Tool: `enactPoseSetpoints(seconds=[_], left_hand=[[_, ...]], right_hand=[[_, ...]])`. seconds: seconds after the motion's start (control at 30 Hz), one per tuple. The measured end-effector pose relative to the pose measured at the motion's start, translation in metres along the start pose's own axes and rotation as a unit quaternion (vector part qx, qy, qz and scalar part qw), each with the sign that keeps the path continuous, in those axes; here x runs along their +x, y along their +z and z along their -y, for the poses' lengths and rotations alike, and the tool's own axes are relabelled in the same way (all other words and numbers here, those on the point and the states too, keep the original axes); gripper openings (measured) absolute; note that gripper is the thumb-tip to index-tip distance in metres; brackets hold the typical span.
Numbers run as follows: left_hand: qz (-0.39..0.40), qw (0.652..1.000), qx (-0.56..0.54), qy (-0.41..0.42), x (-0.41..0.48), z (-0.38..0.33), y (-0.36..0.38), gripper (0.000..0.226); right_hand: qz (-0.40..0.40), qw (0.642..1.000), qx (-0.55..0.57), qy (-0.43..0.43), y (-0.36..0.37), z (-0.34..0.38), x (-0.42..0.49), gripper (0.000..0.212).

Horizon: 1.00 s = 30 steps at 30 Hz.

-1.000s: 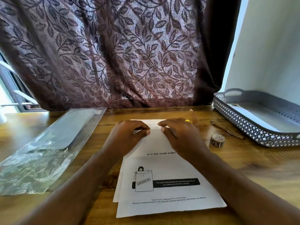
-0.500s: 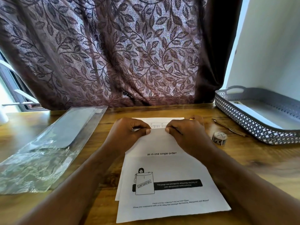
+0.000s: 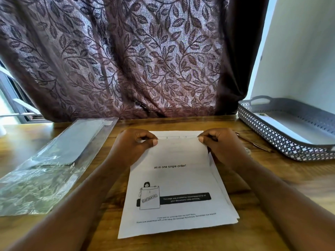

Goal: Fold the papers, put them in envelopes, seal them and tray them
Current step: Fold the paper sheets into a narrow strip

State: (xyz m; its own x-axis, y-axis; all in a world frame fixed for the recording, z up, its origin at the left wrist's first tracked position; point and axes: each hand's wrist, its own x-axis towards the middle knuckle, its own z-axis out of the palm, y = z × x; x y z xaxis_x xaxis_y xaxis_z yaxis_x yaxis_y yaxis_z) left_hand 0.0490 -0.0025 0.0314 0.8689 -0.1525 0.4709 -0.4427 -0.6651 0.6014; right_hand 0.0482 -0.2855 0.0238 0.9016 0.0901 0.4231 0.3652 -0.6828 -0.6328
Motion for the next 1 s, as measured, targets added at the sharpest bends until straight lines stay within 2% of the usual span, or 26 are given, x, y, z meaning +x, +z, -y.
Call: enactPoseSetpoints(seconds=[0.13, 0.23, 0.3, 0.43, 0.6, 0.73, 0.83, 1.0], left_hand=[[-0.009, 0.999, 0.037, 0.016, 0.001, 0.002, -0.002, 0.005], [-0.041, 0.989, 0.133, 0.046, -0.001, 0.000, 0.001, 0.010], [-0.060, 0.982, 0.159, 0.076, -0.003, -0.010, 0.006, 0.014], [-0.029, 0.982, 0.131, 0.135, -0.011, -0.036, 0.022, 0.028], [-0.030, 0.967, 0.172, 0.188, -0.018, -0.043, 0.033, 0.021], [-0.040, 0.966, 0.182, 0.179, -0.017, -0.042, 0.028, 0.024], [-0.047, 0.970, 0.174, 0.162, -0.015, -0.037, 0.022, 0.020], [-0.049, 0.976, 0.173, 0.119, -0.007, -0.022, 0.010, 0.022]], right_hand=[[0.008, 0.999, 0.034, 0.002, 0.000, 0.002, -0.001, 0.014], [-0.009, 0.998, 0.068, -0.003, 0.002, 0.008, -0.003, 0.011], [-0.028, 0.996, 0.087, -0.012, 0.005, 0.015, -0.006, 0.008], [-0.043, 0.993, 0.080, -0.069, 0.015, 0.030, -0.012, 0.010], [-0.007, 0.986, 0.075, -0.146, 0.022, 0.035, -0.017, 0.007], [-0.002, 0.988, 0.050, -0.149, 0.018, 0.031, -0.014, 0.012], [-0.011, 0.991, 0.067, -0.119, 0.013, 0.025, -0.011, 0.016], [-0.029, 0.993, 0.093, -0.063, 0.003, 0.012, -0.005, 0.010]])
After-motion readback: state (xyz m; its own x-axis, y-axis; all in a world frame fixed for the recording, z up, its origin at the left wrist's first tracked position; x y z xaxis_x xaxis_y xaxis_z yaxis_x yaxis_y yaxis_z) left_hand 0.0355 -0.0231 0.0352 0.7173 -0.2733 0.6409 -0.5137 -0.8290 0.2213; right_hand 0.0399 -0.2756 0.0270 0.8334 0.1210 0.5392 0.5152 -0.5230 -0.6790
